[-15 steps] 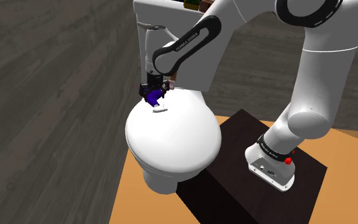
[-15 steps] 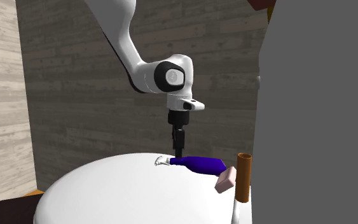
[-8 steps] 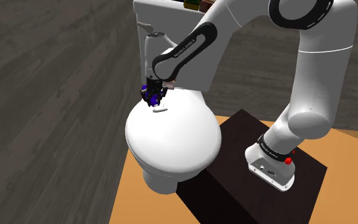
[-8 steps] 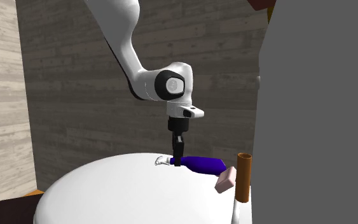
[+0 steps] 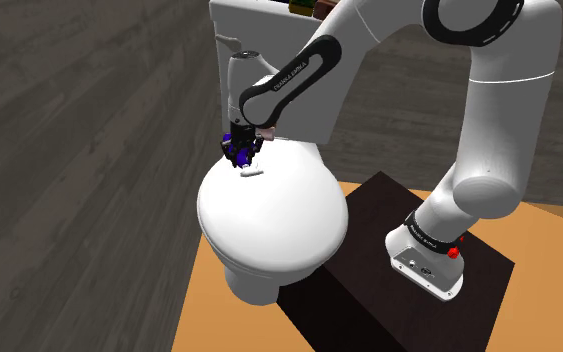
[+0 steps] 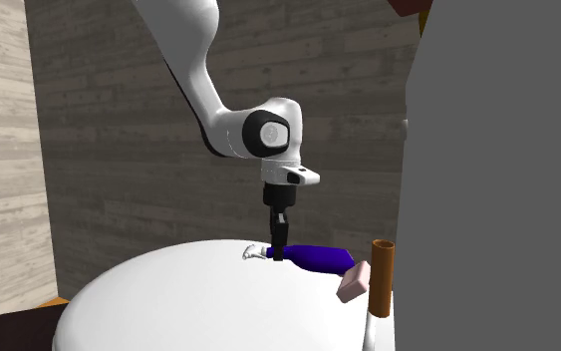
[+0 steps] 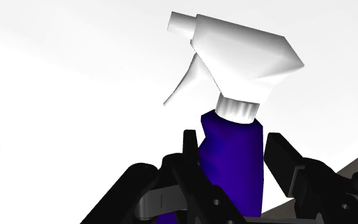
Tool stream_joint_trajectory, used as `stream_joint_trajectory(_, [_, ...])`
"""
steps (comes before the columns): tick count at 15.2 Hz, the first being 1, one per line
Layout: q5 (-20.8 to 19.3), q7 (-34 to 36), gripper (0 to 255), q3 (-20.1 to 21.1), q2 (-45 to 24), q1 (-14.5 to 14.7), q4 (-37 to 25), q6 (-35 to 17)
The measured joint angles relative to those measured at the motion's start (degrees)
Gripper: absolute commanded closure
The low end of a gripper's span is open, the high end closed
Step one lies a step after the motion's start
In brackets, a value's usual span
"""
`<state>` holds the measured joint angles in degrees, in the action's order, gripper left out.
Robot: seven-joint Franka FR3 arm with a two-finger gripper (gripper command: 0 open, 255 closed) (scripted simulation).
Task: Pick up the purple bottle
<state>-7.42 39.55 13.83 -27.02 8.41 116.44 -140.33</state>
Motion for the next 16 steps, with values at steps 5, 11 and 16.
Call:
stream_joint_trajectory(5, [0.8, -0.6, 255, 0.5, 2.4, -0.5, 0.1, 2.3])
stream_joint_trajectory(11, [2.0, -1.1, 255, 1.2, 5.6, -0.9, -0.6, 6.1])
stream_joint_trajectory(16, [2.8, -1.6, 255, 1.6, 7.8, -1.2, -1.1, 8.7])
